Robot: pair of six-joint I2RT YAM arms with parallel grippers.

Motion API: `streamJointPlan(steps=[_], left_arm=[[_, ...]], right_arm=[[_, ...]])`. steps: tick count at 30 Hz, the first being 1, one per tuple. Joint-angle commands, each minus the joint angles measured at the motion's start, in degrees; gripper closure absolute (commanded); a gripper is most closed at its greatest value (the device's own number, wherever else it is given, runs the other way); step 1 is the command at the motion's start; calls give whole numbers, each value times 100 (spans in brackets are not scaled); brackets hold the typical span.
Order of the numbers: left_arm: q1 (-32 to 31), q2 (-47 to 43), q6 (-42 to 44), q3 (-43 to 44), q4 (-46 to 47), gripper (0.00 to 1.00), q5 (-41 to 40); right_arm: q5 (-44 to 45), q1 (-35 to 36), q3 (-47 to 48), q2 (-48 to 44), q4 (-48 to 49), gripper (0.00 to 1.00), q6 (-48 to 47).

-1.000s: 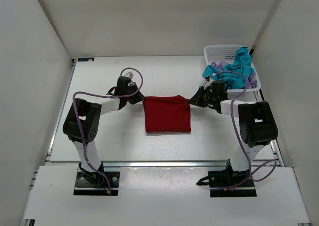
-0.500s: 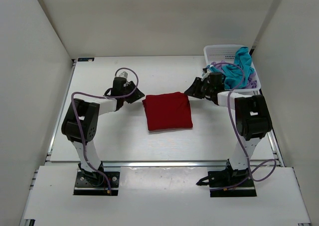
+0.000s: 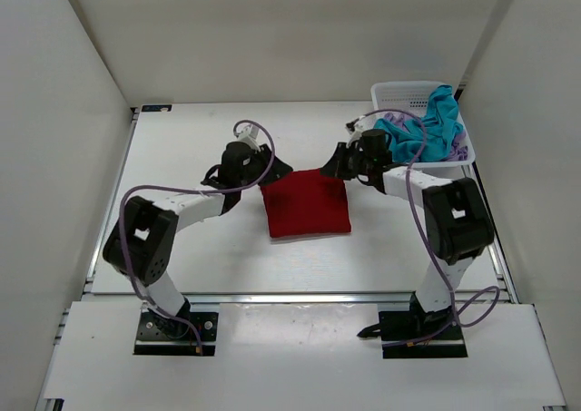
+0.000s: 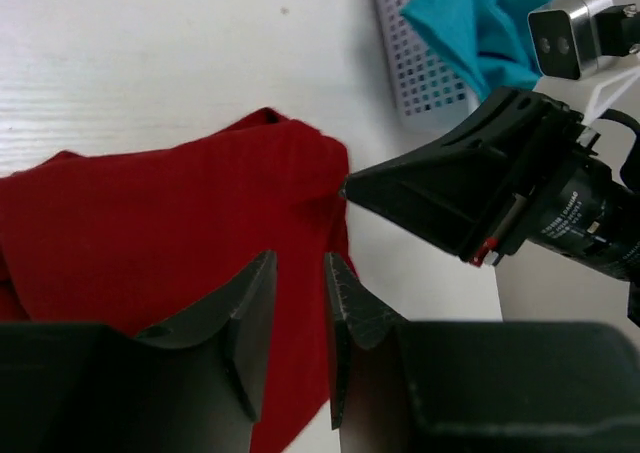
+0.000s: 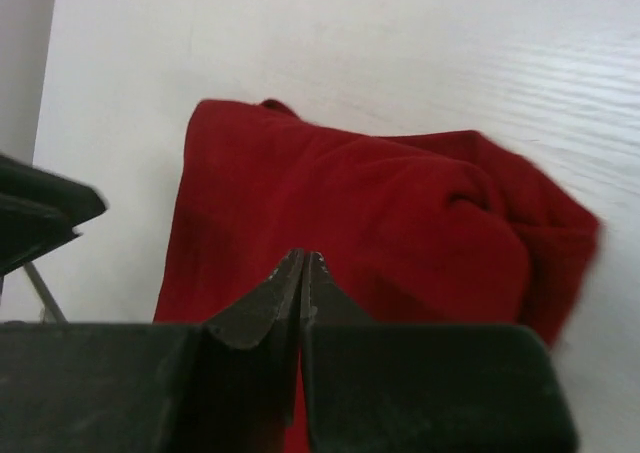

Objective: Fold and stack the t-shirts

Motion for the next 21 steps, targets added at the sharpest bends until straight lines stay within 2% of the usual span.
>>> streamJointPlan(steps=[1, 6, 10, 15, 17, 19, 21], left_arm=[[341, 495, -376, -225, 410, 64, 189], [798, 1251, -394, 12, 489, 65, 383], [1089, 1656, -403, -58, 603, 65, 532], [1265, 1491, -437, -260, 700, 66, 673], [1353, 1000, -446, -391, 718, 66, 673], [1371, 518, -447, -620, 692, 63, 525], [1222, -11, -342, -770, 551, 63, 331]], right_arm=[[-350, 106, 366, 619, 197, 100, 50], [-404, -87, 717, 1323, 461, 100, 305], [-307, -158, 613, 1605, 558, 100, 306], [-272, -184, 560, 1589, 567, 100, 332], [-298, -132, 717, 1413, 409, 99, 279], [-272, -70, 823, 1167, 190, 91, 261], [-237, 1, 824, 756, 75, 74, 191]])
